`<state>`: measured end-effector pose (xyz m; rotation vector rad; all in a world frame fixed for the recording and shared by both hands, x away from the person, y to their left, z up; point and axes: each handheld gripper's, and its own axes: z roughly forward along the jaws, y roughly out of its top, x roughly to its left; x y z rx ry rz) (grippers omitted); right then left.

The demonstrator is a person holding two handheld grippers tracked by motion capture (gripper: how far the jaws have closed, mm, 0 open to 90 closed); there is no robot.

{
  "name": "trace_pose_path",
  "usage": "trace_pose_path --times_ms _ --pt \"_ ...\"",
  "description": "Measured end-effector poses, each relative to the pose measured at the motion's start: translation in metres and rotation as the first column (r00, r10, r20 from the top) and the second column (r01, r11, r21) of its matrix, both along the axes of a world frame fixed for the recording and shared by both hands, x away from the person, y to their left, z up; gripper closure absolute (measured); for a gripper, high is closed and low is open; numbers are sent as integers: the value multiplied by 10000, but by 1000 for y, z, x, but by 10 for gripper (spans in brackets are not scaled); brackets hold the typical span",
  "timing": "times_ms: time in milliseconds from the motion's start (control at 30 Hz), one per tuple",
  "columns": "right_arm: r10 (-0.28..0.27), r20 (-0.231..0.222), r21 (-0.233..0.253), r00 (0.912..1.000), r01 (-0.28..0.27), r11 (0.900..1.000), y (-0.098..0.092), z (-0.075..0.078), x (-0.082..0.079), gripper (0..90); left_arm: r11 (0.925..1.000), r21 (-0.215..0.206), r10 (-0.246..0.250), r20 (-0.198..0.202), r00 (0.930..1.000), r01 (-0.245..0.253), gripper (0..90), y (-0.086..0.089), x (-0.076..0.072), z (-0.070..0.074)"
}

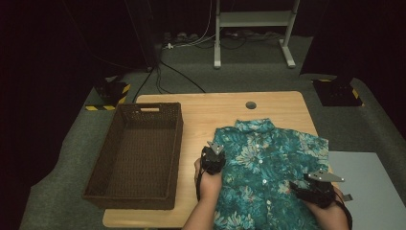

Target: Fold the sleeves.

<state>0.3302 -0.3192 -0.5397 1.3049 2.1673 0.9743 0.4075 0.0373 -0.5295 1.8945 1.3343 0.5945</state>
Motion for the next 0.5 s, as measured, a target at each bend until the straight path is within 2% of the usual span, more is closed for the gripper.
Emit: trace_pose_path --times_ms 200,267,500 --pt "-1 4 -2 10000 1 10000 0 0 0 307 10000 -61 -4 -223 9998 3 704 -2 1 -8" --pt "-10 -11 1 10000 10 10000 0 0 0 306 9999 -136 50 -162 9999 -53 693 -1 0 -10" --pt "-60 -24 4 10000 60 10000 2 0 0 308 9998 198 69 -60 10000 -68 645 -1 -2 -10"
